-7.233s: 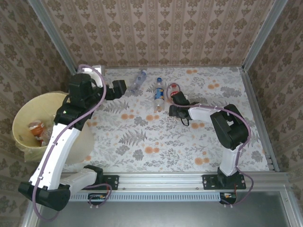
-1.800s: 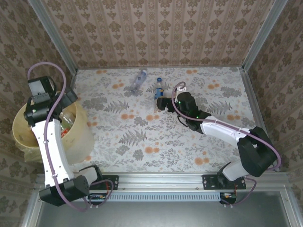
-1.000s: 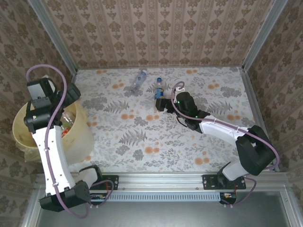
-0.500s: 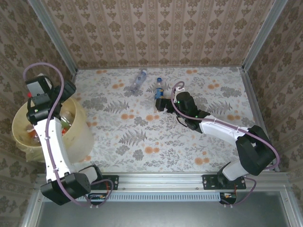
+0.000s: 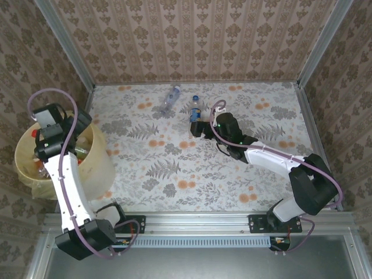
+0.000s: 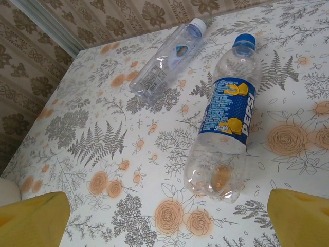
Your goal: Put the plastic bottles in the bin
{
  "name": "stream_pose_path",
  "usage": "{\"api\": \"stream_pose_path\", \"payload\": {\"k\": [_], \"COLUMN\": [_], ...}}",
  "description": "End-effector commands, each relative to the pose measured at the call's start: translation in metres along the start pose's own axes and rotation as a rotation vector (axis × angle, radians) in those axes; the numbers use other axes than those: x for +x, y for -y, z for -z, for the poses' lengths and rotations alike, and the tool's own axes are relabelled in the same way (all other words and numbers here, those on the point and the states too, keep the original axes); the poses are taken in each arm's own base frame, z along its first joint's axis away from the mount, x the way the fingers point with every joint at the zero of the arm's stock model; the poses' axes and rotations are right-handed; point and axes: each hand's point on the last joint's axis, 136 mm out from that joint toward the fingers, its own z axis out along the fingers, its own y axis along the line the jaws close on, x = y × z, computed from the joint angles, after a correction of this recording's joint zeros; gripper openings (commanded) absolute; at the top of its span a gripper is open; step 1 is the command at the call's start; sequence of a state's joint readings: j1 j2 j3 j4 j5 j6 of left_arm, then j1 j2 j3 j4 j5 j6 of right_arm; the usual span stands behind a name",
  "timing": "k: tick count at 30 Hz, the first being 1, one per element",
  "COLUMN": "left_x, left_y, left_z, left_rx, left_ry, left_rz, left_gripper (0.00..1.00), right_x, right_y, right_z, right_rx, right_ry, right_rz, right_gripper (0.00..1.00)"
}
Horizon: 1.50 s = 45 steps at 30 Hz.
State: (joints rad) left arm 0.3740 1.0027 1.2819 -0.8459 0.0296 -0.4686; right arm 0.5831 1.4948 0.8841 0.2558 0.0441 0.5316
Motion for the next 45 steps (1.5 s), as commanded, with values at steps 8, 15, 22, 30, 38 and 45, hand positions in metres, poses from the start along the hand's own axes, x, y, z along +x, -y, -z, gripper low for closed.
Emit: {"api": "stream_pose_path", "payload": {"k": [8,15,22,30,38,45], "left_x": [-0.008,0.006,0.037,0.061,0.063,0.065], "left_y": [0.049,0.115,0.181,0.21,0.204,0.204], "left_z": [0.048,0.069,0.078,0.066,0.056,0.046], "left_rx": [0.252,0.537,0.764,0.819,0.756,0.719], "left_ry": [0.054,0.065,0.012,-0.056,-0.051,-0.077], "left_rz": [0.01,-0.095,-0.245,-0.317,-0.331,-0.323], "left_gripper": [1.0,1.0,1.0,1.0,1.0,1.0], "right_x": [-0.003,0.024,0.043,0.054,0.068,0.07], "right_y": [0.017,0.034,0.042,0.056,0.065,0.066], "right_z": [-0.006,-0.033,-0.068,-0.102,-0.12,-0.124], "right_rx": [0.074,0.181,0.25,0.338,0.389,0.377], "right_ry": [-0.023,-0.185,-0.264,-0.278,-0.294,-0.299], "right_rz": [-0.1,-0.07,-0.018,0.04,0.099,0.143], "right_gripper": [1.0,1.0,0.99,0.9,0.79,0.69]}}
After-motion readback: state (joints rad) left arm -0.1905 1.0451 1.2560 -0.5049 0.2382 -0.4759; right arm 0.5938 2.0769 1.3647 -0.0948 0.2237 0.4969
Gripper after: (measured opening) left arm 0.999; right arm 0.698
